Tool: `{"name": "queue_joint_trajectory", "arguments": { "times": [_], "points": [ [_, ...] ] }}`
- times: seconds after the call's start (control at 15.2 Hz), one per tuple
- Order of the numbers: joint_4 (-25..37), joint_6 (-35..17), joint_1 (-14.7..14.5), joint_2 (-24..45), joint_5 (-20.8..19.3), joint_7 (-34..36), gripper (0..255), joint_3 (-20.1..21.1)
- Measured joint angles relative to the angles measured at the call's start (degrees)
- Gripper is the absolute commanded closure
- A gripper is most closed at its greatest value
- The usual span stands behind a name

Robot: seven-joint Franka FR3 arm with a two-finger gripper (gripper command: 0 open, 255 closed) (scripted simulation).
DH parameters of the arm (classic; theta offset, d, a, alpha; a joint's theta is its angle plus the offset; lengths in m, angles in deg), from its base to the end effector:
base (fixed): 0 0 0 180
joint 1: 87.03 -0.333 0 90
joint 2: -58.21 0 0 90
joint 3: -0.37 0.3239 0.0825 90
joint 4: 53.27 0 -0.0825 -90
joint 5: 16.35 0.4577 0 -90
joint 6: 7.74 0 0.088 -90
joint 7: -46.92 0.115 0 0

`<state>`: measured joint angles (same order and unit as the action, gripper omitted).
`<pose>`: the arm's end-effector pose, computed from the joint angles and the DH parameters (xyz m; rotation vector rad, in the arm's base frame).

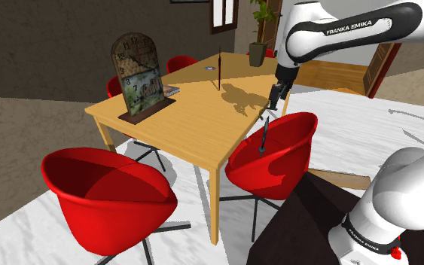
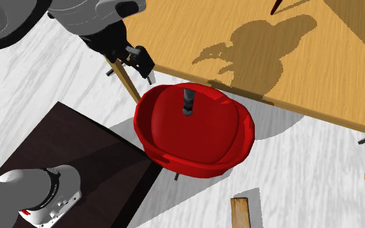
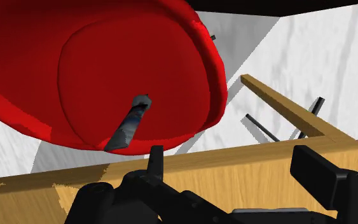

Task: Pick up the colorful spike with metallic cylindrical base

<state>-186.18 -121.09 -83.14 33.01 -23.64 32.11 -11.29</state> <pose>0.4767 -0.1463 0.4900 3.0831 0.0727 0.1247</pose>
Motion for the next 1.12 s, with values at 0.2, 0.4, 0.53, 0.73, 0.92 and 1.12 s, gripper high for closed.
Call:
{"name": "queue_joint_trajectory", "arguments": {
  "times": [0.2, 0.4, 0.53, 0.73, 0.92, 1.12],
  "points": [
    [1.96, -2.84, 0.41, 5.65, 0.74, -2.22, 0, -2.34],
    [4.06, -6.06, 0.73, 11.91, 2.17, -4.64, 0, -4.51],
    [6.17, -7.35, 1.09, 16.02, 3.43, -6.54, 0, -5.86],
    [9.64, -9.89, 1.56, 23.27, 6.18, -9.21, 0, -7.32],
    [13.24, -11.53, 2.55, 29.97, 9.08, -11.98, 0, -8.24],
    [15.37, -12.41, 3.37, 33.83, 10.87, -13.65, 0, -8.5]
  ]
}}
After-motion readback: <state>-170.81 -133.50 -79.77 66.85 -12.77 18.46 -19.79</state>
